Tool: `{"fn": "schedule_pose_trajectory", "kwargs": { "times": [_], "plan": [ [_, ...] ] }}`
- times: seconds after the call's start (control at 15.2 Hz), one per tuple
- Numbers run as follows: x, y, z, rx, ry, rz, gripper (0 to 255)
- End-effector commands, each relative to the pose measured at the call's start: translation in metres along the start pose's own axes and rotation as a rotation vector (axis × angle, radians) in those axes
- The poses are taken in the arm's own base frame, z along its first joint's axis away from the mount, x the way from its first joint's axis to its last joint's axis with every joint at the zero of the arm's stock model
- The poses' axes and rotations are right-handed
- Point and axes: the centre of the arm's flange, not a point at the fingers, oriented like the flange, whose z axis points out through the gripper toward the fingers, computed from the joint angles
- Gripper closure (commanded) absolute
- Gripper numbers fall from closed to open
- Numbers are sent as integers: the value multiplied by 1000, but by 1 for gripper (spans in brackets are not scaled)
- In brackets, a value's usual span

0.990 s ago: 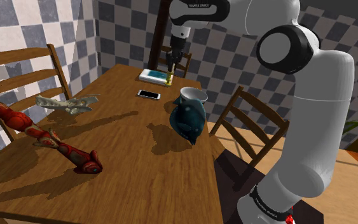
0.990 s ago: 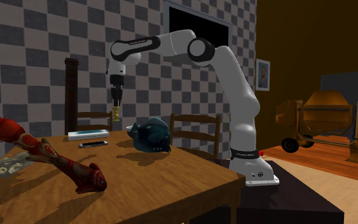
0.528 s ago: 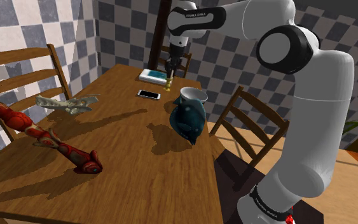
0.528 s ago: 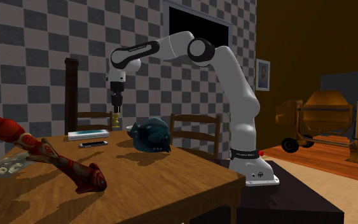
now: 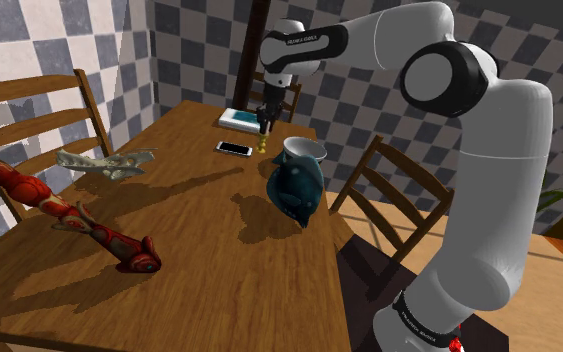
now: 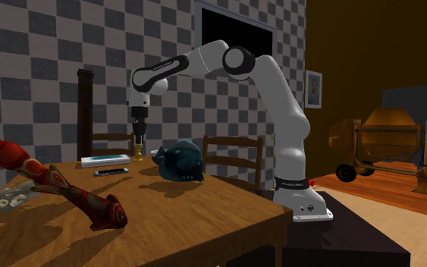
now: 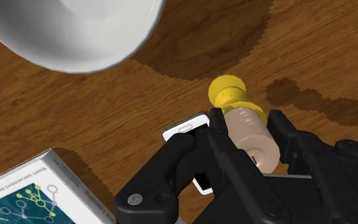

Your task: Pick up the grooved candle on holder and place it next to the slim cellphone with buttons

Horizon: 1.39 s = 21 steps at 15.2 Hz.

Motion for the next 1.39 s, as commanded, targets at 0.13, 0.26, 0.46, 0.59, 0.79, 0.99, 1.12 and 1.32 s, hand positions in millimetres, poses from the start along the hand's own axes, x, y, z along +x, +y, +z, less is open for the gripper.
{"fn": "schedule_pose_trajectory", "kwargs": {
  "times": [0.13, 0.26, 0.46, 0.59, 0.79, 0.99, 1.12, 1.32],
  "plan": [
    [-1, 1, 20, 0, 0, 0, 255],
    [-1, 1, 31, 0, 0, 0, 255],
    [-2, 1, 48, 0, 0, 0, 255],
    [-2, 1, 48, 0, 0, 0, 255],
    [-2, 1, 48, 0, 0, 0, 255],
    [-2, 1, 48, 0, 0, 0, 0],
    [-2, 1, 48, 0, 0, 0, 0],
    [-2, 1, 48, 0, 0, 0, 0]
  ]
}}
